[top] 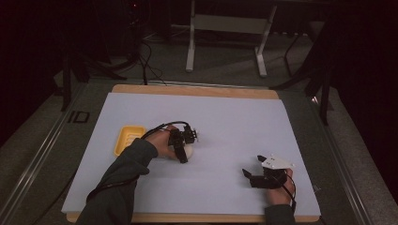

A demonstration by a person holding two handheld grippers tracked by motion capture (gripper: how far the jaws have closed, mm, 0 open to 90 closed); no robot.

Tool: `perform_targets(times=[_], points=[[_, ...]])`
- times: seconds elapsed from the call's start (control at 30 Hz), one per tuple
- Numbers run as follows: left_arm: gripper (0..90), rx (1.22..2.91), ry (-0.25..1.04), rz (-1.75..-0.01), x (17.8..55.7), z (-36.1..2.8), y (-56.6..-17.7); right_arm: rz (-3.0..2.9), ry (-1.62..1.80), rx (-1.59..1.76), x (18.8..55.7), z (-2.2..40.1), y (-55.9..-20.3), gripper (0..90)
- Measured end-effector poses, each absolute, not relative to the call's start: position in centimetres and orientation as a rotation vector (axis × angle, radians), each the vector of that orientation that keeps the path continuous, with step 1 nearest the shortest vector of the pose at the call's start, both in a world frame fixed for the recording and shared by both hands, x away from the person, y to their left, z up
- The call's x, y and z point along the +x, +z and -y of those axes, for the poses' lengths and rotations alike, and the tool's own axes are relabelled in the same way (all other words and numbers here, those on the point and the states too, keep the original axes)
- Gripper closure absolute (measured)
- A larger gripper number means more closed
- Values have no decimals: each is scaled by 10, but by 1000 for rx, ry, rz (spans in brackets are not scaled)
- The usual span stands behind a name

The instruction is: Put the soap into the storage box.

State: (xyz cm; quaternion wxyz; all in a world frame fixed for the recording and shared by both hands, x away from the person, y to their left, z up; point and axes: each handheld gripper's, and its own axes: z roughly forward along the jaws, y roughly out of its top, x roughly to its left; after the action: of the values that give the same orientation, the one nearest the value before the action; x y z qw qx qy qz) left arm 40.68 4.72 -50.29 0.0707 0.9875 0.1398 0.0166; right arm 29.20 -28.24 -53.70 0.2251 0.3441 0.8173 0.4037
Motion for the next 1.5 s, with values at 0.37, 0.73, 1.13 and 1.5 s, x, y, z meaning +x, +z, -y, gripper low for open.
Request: perform_targets(times=[0.37, 0.73, 1.13, 1.5], points=[[250, 3025, 55, -353, 408, -42, -501, -2256, 1114, 947, 292, 282, -537, 164], [251, 3034, 54, -337, 409, -46, -499, -2259, 1112, 944, 292, 282, -537, 164], [251, 3004, 57, -341, 408, -52, -487, -2257, 1113, 944, 292, 282, -537, 164], [251, 2997, 62, -358, 409, -64, -479, -2258, 1110, 943, 292, 282, -537, 164]])
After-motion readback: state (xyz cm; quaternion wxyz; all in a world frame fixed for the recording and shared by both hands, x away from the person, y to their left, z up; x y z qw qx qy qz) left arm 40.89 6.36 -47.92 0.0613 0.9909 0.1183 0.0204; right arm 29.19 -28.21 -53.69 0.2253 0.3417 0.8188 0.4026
